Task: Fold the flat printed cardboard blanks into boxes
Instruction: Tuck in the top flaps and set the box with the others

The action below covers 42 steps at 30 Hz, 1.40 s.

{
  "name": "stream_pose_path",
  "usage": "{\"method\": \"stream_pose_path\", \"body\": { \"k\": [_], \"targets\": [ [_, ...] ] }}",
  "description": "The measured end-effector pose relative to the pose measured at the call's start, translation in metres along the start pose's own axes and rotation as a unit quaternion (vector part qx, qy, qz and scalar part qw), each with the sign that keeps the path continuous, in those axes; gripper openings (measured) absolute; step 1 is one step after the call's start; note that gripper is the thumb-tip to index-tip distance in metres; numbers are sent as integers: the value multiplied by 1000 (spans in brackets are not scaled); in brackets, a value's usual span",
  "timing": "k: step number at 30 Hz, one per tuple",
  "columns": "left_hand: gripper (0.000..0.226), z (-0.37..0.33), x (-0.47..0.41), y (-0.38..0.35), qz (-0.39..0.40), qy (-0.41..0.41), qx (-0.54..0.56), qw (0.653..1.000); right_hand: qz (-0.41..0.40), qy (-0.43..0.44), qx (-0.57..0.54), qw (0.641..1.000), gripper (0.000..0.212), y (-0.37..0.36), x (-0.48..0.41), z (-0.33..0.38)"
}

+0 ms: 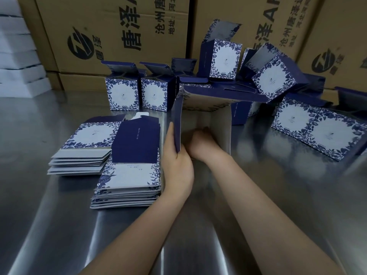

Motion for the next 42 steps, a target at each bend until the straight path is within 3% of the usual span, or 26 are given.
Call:
{"method": "stream_pose_path", "body": {
  "k": [3, 6, 10, 15, 18, 20, 23, 25, 27, 29, 32, 35, 38, 40, 42],
  "targets": [
    [50, 0, 3, 0, -4, -4, -9, 1000, 66, 6, 75, 995, 48, -11, -11, -4],
    [49, 0, 3, 0, -10, 0, -10, 1000, 94, 11, 114, 989, 47, -14, -19, -4],
    [48, 2, 3, 2, -19, 16, -11, 1000, 99, 6, 91, 991, 42, -11, -21, -1],
    [50, -3, 0, 3, -17, 13, -23, 1000, -10, -20, -49, 999, 32, 6, -9, -2],
    [51, -6, -1, 3, -9, 14, -24, 1000, -94, -37, -182, 978, 22, 21, 11, 3],
    [52, -12, 1, 2, 7, 3, -23, 1000, -143, 4, -222, 964, 23, 31, 27, 15],
    [49, -19, 2, 3, 22, -17, -40, 999, -268, 112, -281, 914, 33, 54, 64, 33],
    [50, -18, 0, 3, 19, -12, -51, 998, -389, 174, -318, 847, 41, 75, 96, 33],
    [57, -17, -3, 5, 5, 10, -69, 998, -497, 227, -361, 755, 38, 92, 123, 20],
    [59, -17, -4, 6, -8, 19, -70, 997, -561, 234, -398, 688, 36, 103, 135, -3],
    [61, -20, -4, 6, -7, 24, -68, 997, -601, 163, -427, 656, 37, 111, 130, -40],
    [63, -21, -6, 6, -2, 24, -74, 997, -544, 80, -451, 703, 35, 100, 103, -66],
    [64, -27, -8, 4, 10, 0, -97, 995, -392, 57, -512, 762, 38, 74, 70, -70],
    [64, -31, -9, 4, 22, -26, -97, 995, -286, 35, -562, 775, 45, 55, 53, -69],
    [64, -33, -10, 2, 39, -49, -96, 993, -203, 18, -622, 756, 49, 40, 43, -70]
  ]
}}
Point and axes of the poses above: each hand's wrist, its own x-axis away from the middle knuckle, its own y-axis out of the back of the hand, z = x × y, the point moved 7 cm from there along -x, towards the middle knuckle, and after that the axes turned 2 degrees about y, right-handed, at the moved point
